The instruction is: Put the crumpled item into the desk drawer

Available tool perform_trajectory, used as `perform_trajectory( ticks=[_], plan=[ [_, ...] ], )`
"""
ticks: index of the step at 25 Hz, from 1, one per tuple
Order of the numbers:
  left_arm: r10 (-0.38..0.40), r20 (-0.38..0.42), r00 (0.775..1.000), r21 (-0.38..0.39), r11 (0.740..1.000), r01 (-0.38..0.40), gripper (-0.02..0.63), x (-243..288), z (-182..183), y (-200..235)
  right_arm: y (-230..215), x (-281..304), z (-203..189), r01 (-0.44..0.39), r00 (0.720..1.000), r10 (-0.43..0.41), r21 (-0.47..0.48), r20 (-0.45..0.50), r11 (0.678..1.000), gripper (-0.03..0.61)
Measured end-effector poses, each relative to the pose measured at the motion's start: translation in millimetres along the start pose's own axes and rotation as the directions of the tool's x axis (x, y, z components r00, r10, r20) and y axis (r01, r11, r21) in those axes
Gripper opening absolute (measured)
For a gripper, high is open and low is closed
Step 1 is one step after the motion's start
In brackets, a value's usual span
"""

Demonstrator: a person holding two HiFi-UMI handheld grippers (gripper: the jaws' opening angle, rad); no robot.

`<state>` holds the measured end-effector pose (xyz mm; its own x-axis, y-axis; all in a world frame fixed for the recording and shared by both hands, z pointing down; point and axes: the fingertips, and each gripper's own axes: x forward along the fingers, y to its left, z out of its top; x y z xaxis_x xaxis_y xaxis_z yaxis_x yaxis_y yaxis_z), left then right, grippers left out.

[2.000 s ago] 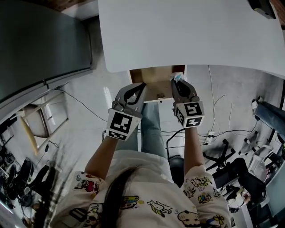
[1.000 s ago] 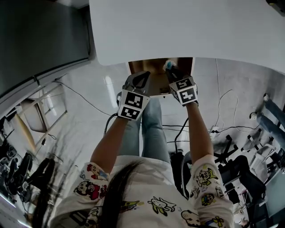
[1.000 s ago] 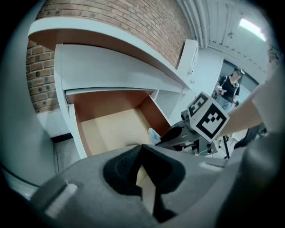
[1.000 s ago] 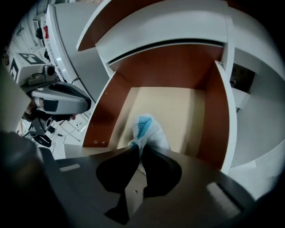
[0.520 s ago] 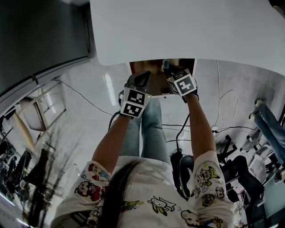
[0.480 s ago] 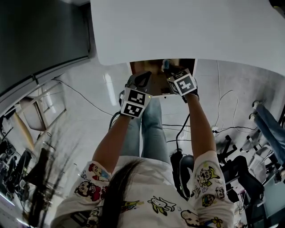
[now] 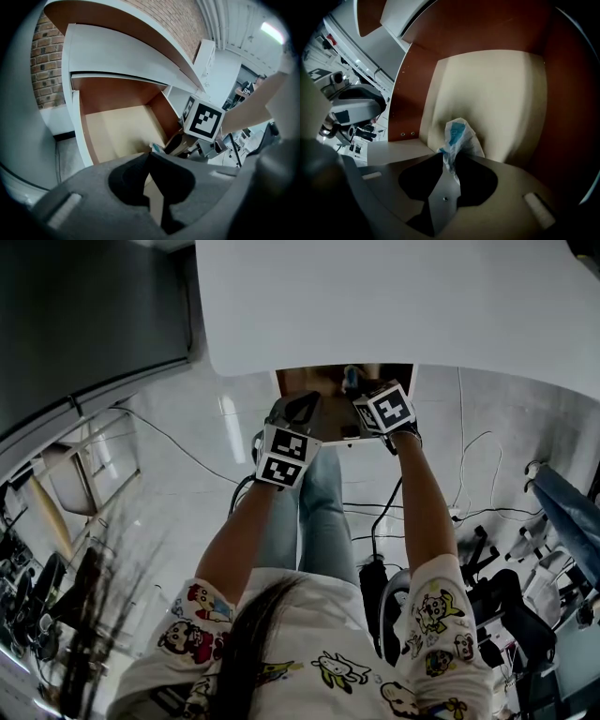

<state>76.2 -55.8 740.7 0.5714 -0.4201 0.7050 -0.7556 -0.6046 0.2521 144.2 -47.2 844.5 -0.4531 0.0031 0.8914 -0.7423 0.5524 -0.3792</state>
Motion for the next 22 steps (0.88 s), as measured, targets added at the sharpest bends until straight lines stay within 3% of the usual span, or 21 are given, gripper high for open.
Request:
perform_trajectory(
  ticks=[8,22],
  plan=[
    [-0.001,0.001,1.000,-0.004,1.000,0.001,0.000,3,3,10,0,7,3,-0.023,1.000,0.023,-0.003,-0.016,1.000,0.129],
    [0.016,0.034,0.999,-0.001,1.000,-0.016,0.000,-9,22,10,-1,-22,4,0.013,1.000,-0.013,0.006,0.018,1.000,0.141]
  ],
)
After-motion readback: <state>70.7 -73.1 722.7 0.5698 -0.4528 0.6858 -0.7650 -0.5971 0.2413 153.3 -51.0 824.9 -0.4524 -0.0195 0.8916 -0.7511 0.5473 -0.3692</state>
